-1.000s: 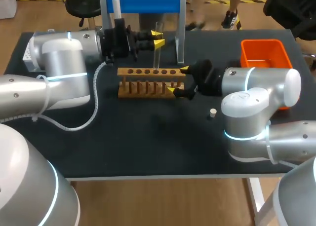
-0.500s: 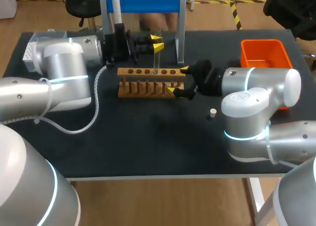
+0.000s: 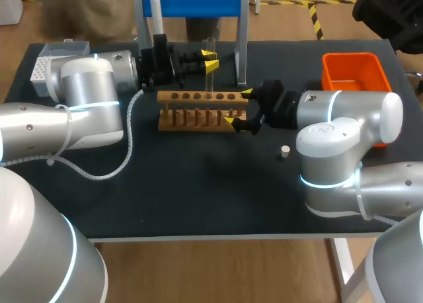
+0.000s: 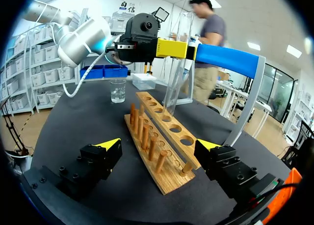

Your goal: Invert the test tube, pick up the pipette, mount the tip to pipette, aspirate from beaker and dispense into the tube, eject the tip, return the pipette, and cap with the stopper.

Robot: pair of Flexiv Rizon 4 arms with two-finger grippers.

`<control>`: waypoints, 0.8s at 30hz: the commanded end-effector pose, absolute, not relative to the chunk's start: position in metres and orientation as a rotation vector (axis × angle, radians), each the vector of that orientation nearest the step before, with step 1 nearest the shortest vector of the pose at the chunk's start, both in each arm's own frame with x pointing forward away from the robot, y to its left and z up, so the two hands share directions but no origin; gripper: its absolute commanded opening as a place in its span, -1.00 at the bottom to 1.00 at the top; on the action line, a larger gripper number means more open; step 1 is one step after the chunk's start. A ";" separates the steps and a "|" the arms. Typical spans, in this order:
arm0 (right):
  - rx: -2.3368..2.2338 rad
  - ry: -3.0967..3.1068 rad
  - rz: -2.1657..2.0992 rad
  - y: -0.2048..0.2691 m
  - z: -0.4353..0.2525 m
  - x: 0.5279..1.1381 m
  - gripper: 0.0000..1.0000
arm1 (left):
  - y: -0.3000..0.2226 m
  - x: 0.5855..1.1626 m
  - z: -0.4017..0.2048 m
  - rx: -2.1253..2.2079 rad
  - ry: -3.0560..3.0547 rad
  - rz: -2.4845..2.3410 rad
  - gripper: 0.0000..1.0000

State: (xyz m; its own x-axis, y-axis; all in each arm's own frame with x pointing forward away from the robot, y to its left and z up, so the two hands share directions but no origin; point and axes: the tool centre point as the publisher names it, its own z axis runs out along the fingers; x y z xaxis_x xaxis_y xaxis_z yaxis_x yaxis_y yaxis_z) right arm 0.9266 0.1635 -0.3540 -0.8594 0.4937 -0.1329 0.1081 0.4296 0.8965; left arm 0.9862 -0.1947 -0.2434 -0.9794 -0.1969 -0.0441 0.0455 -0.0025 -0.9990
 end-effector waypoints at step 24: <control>0.513 2.308 1.411 0.163 -0.355 0.927 1.00 | -0.198 0.988 -0.265 -0.172 2.066 -2.113 -1.00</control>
